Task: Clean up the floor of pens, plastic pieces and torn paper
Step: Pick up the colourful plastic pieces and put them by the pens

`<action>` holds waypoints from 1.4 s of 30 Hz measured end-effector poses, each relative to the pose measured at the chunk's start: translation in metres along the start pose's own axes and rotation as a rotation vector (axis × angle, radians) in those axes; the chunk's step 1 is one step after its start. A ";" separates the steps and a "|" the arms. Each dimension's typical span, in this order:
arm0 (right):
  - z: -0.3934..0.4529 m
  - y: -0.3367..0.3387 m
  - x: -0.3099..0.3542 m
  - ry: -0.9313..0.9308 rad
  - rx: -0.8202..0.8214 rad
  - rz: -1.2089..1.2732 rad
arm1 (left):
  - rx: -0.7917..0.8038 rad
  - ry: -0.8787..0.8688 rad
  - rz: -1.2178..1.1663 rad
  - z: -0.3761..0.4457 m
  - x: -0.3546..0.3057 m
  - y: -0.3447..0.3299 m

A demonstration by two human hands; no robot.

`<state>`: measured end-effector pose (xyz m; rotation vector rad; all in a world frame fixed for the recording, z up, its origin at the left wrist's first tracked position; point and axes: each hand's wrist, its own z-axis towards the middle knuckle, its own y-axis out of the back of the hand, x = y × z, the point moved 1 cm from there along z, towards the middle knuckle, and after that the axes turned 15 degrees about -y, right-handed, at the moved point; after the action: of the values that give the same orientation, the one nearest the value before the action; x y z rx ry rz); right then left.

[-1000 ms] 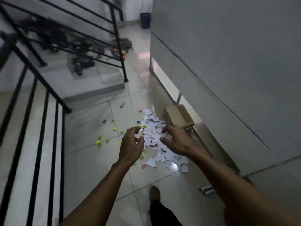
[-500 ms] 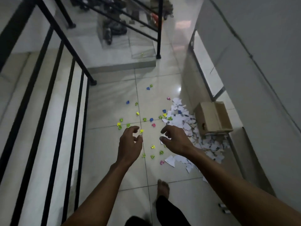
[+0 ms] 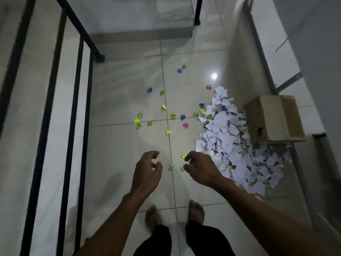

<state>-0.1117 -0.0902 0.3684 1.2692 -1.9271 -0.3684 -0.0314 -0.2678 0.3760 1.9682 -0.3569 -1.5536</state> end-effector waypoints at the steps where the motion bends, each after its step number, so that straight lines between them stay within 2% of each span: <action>1: 0.018 -0.018 -0.008 -0.008 0.012 -0.004 | 0.012 0.004 0.000 0.005 0.022 -0.012; 8: 0.138 -0.139 -0.075 -0.021 0.075 -0.074 | 0.128 0.046 0.051 0.031 0.189 -0.106; 12: 0.209 -0.211 -0.120 0.037 0.136 -0.283 | 0.256 0.010 0.171 0.041 0.297 -0.162; 17: 0.282 -0.273 -0.150 0.162 0.141 -0.551 | 0.500 -0.220 0.461 0.063 0.391 -0.203; 21: 0.321 -0.302 -0.161 0.349 0.087 -0.663 | 0.716 -0.450 0.660 0.073 0.422 -0.227; 25: 0.343 -0.325 -0.171 0.531 0.090 -0.784 | 0.816 -0.563 0.760 0.069 0.448 -0.248; 27: 0.348 -0.334 -0.175 0.606 0.075 -0.803 | 0.799 -0.574 0.751 0.063 0.460 -0.256; 29: 0.352 -0.341 -0.181 0.674 0.057 -0.800 | 0.717 -0.576 0.710 0.057 0.467 -0.262; 31: 0.354 -0.345 -0.184 0.689 0.055 -0.778 | 0.682 -0.558 0.667 0.053 0.471 -0.264; 34: 0.350 -0.341 -0.183 0.645 0.059 -0.715 | 0.660 -0.571 0.634 0.054 0.469 -0.262; 37: 0.343 -0.327 -0.182 0.564 0.052 -0.577 | 0.546 -0.607 0.556 0.061 0.462 -0.260; 40: 0.339 -0.312 -0.190 0.519 0.008 -0.431 | 0.473 -0.465 0.513 0.074 0.448 -0.263; 42: 0.336 -0.302 -0.204 0.455 -0.038 -0.392 | 0.493 -0.403 0.540 0.087 0.433 -0.272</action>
<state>-0.1258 -0.1084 -0.1265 1.5525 -1.2862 -0.2781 -0.0348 -0.3174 -0.1404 1.6560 -1.4247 -1.5709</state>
